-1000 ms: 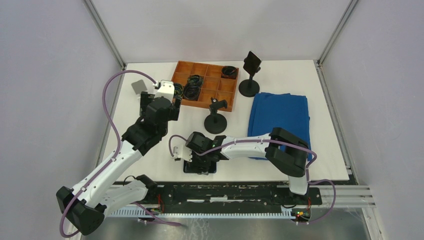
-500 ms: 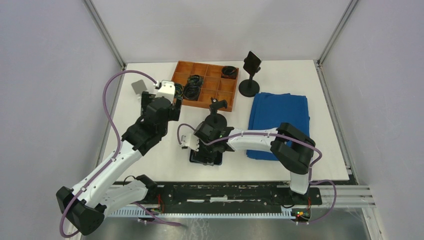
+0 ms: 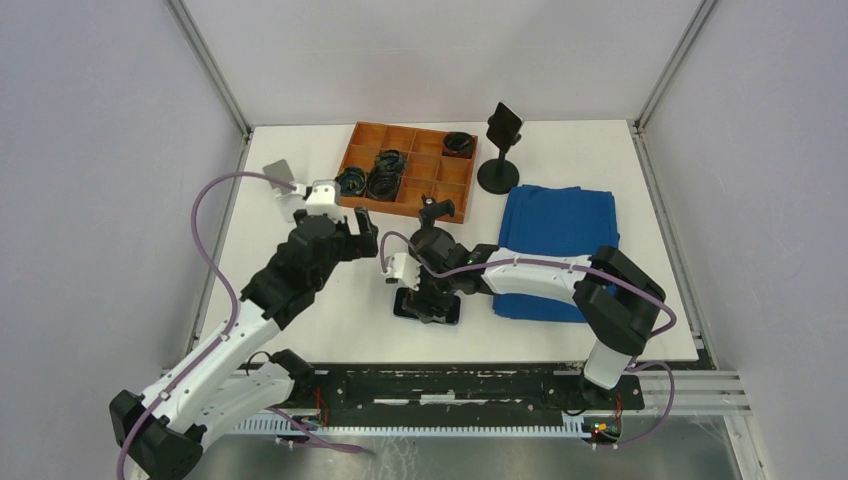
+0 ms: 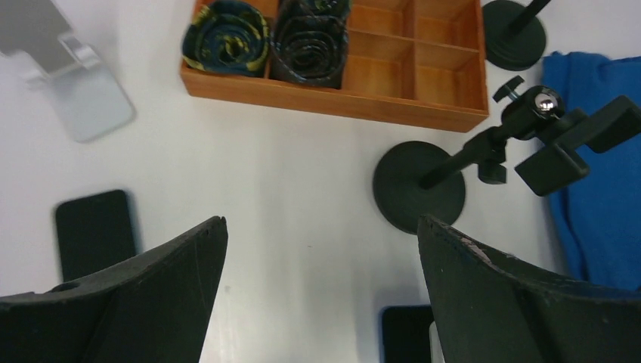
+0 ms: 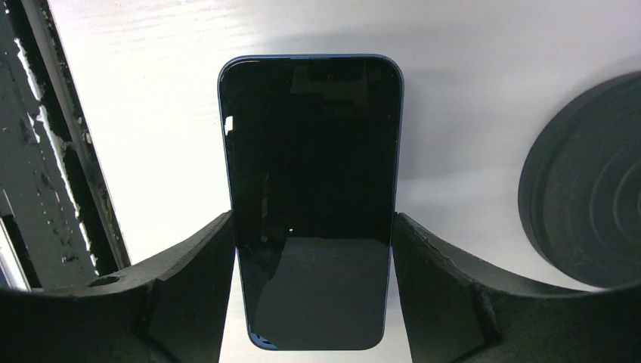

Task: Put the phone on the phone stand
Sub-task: Pick up the phone at the center of the board.

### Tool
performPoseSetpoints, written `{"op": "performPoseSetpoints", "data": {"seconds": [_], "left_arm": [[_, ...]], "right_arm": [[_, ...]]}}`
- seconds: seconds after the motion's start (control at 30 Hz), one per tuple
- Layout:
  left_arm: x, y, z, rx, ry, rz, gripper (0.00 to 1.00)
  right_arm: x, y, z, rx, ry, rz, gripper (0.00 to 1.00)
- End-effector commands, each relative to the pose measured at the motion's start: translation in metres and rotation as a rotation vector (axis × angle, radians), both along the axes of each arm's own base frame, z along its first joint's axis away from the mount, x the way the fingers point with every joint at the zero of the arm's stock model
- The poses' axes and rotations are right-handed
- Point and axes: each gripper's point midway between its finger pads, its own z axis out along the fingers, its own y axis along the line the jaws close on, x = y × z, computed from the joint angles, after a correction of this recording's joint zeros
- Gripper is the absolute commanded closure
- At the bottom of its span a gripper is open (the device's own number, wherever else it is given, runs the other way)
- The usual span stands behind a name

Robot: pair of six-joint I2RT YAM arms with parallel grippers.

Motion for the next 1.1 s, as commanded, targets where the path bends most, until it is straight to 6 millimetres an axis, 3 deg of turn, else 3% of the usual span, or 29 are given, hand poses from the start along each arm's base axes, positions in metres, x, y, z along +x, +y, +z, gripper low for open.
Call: {"op": "performPoseSetpoints", "data": {"seconds": [0.0, 0.2, 0.37, 0.63, 0.9, 1.07], "left_arm": [[-0.016, -0.024, -0.007, -0.374, 0.027, 0.013, 0.0], [-0.032, -0.034, -0.044, -0.606, 0.086, 0.041, 0.0], [-0.041, -0.05, -0.07, -0.75, 0.169, 0.023, 0.07], [-0.053, -0.076, -0.08, -0.956, 0.221, -0.056, 0.17], [-0.061, -0.106, -0.077, -0.983, 0.245, -0.108, 0.21], [-0.063, -0.123, -0.075, -0.983, 0.261, -0.148, 0.31]], "right_arm": [[0.007, 0.009, 0.035, 0.131, -0.031, 0.022, 0.58], [0.009, 0.001, 0.048, 0.175, -0.043, 0.021, 0.58], [0.014, -0.005, 0.056, 0.205, -0.046, 0.001, 0.58], [0.021, -0.008, 0.07, 0.257, -0.037, -0.022, 0.59], [0.02, -0.008, 0.072, 0.28, -0.009, -0.028, 0.59], [0.016, -0.006, 0.077, 0.312, 0.019, -0.023, 0.59]]}}
